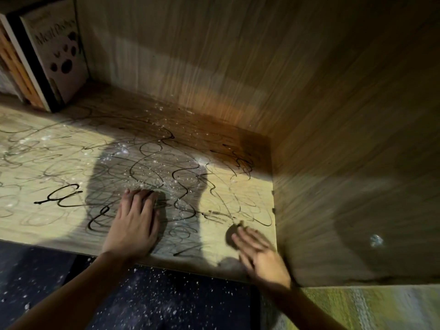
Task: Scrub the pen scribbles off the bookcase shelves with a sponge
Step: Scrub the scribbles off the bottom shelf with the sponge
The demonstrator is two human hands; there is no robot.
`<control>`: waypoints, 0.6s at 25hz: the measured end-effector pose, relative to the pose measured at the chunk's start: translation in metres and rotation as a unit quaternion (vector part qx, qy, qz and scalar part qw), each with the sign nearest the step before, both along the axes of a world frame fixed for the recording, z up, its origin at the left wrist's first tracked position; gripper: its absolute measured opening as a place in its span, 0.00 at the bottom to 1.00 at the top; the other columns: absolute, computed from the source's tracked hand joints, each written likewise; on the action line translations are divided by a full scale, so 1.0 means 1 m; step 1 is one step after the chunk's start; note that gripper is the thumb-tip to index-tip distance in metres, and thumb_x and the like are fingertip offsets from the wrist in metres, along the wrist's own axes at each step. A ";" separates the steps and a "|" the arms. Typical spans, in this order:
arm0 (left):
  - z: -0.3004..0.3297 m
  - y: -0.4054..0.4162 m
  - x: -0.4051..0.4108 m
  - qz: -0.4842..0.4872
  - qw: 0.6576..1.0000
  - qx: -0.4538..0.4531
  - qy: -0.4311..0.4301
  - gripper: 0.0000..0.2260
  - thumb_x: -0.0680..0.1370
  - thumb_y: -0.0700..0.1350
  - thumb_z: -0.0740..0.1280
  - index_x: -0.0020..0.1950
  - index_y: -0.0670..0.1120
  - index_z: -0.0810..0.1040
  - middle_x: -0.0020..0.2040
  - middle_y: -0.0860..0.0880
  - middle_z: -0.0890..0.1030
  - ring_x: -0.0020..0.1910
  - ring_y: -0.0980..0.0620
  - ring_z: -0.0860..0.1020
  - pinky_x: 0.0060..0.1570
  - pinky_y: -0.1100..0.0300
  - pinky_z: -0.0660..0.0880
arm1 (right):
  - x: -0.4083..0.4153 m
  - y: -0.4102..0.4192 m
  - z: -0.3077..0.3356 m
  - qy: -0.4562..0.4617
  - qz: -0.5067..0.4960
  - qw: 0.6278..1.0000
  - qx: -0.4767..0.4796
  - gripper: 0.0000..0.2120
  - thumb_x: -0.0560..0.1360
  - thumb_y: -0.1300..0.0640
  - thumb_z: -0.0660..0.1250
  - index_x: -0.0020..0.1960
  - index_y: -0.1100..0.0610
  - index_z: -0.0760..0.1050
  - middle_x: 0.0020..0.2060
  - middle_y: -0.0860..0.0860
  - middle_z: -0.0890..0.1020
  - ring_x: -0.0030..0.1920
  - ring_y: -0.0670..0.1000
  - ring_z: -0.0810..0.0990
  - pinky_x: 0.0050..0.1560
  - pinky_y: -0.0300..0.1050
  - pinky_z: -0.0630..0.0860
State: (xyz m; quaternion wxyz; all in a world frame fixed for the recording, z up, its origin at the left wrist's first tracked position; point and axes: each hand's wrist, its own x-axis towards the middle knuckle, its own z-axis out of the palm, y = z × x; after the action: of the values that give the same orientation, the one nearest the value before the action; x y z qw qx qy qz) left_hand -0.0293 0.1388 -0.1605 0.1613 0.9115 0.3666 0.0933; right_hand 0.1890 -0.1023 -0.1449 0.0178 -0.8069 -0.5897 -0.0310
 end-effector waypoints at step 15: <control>-0.010 0.005 0.005 -0.102 0.992 0.071 0.018 0.28 0.73 0.51 0.56 0.69 0.38 0.69 0.64 0.37 0.75 0.67 0.37 0.66 0.68 0.42 0.62 | -0.015 0.033 0.006 0.013 -0.269 0.953 -0.136 0.25 0.70 0.56 0.52 0.55 0.64 0.81 0.57 0.60 0.81 0.59 0.59 0.79 0.63 0.52 0.72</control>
State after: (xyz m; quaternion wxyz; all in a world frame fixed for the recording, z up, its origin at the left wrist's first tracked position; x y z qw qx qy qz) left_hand -0.0239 0.1433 -0.1707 0.0987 0.9547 0.2672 0.0857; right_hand 0.1735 -0.0691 -0.1384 -0.0935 -0.9306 -0.3492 0.0566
